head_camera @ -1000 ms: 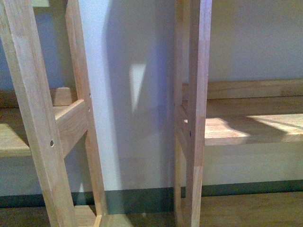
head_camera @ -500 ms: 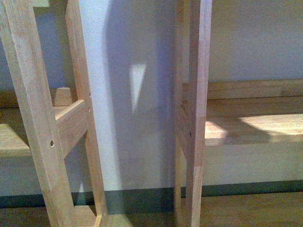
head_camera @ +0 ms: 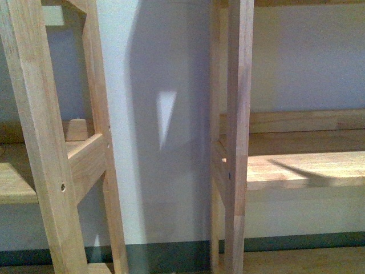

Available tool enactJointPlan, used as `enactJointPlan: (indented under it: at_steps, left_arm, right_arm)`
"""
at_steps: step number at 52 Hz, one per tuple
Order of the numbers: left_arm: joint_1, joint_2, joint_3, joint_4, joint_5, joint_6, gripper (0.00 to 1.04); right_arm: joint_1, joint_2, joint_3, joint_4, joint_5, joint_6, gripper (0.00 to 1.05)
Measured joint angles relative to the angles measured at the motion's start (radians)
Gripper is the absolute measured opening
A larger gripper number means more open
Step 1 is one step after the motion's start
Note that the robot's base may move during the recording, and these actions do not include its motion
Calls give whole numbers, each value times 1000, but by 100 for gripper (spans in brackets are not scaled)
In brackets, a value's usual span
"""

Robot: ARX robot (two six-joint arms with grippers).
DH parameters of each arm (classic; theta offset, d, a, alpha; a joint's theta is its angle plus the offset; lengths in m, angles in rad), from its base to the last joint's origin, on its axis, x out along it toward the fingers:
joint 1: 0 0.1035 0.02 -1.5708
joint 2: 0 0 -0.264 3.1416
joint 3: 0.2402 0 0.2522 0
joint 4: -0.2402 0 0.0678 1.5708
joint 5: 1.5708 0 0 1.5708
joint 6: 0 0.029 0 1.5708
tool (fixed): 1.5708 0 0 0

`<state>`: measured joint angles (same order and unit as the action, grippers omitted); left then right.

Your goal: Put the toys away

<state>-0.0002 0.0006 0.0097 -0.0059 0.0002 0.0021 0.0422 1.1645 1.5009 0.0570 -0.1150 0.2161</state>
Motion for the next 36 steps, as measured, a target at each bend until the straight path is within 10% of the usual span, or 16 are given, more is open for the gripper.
enactJointPlan:
  at_steps: [36]
  left_arm:
    - [0,0,0,0,0,0,99]
  right_arm:
    - [186,-908,-1164,11,355,-139,104]
